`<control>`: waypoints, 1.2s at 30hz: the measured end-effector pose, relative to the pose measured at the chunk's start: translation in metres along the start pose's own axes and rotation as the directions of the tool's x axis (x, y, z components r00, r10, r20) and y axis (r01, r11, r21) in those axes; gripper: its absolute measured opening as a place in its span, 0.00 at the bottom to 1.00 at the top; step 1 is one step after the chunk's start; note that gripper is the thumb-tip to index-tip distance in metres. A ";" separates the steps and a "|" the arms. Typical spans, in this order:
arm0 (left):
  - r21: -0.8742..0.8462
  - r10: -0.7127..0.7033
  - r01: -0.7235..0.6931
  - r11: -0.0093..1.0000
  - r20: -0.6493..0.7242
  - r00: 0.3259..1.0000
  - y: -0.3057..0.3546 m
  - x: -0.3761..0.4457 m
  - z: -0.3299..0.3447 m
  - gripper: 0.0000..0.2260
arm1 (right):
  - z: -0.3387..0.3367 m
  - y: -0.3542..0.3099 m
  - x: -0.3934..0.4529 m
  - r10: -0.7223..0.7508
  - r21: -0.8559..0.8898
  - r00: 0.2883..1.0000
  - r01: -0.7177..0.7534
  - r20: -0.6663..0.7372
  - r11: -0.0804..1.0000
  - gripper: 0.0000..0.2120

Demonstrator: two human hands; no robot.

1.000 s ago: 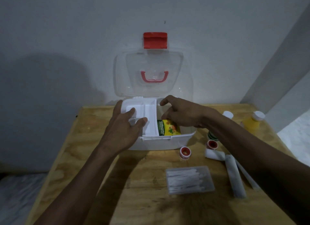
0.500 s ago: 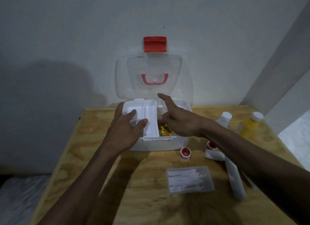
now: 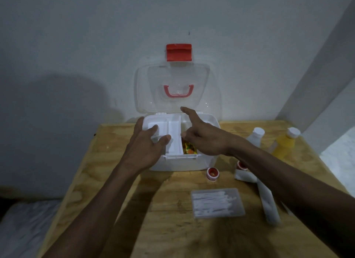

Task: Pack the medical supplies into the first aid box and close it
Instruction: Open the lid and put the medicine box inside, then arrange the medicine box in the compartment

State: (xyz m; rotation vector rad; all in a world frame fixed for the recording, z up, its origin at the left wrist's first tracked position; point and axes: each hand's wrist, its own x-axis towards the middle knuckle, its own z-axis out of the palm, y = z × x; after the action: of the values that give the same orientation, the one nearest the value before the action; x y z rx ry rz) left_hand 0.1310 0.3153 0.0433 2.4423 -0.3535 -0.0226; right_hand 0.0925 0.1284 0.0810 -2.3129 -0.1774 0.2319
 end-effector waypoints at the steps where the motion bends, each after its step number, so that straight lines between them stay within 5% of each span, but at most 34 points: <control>1: 0.000 0.004 -0.004 1.000 -0.002 1.000 0.000 0.000 0.000 0.28 | 0.000 -0.001 -0.001 0.001 -0.002 1.000 -0.001 -0.014 1.000 0.35; 5: -0.039 -0.014 0.015 0.999 0.003 1.000 -0.002 0.001 -0.001 0.28 | -0.004 -0.009 -0.023 -0.030 -0.090 0.981 0.013 -0.193 0.996 0.33; 9: -0.038 -0.017 0.017 0.999 0.007 1.000 -0.005 0.002 0.000 0.28 | -0.003 -0.012 -0.074 -0.160 -0.052 0.844 0.155 -0.513 0.987 0.21; 11: -0.048 -0.022 0.023 0.999 0.003 1.000 -0.004 0.002 0.000 0.27 | 0.005 -0.004 -0.103 -0.190 -0.055 0.808 0.193 -0.558 0.980 0.16; 19: -0.146 -0.035 0.033 0.989 -0.010 0.999 0.000 0.003 0.000 0.28 | 0.061 0.061 -0.172 0.035 0.043 0.925 -0.020 -0.379 0.999 0.24; 24: -0.141 -0.027 0.026 0.990 -0.003 1.000 -0.001 0.002 -0.001 0.27 | 0.075 0.079 -0.172 0.097 0.090 0.932 -0.069 -0.348 0.994 0.33; 36: -0.114 -0.009 0.008 0.993 -0.006 1.000 0.000 0.002 -0.001 0.26 | 0.075 0.075 -0.171 0.069 0.053 0.933 -0.053 -0.353 0.997 0.28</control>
State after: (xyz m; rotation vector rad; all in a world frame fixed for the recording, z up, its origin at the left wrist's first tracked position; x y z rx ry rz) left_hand 0.1333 0.3157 0.0440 2.3301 -0.3296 -0.0379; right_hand -0.0869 0.0964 -0.0054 -2.2751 0.0820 -0.1528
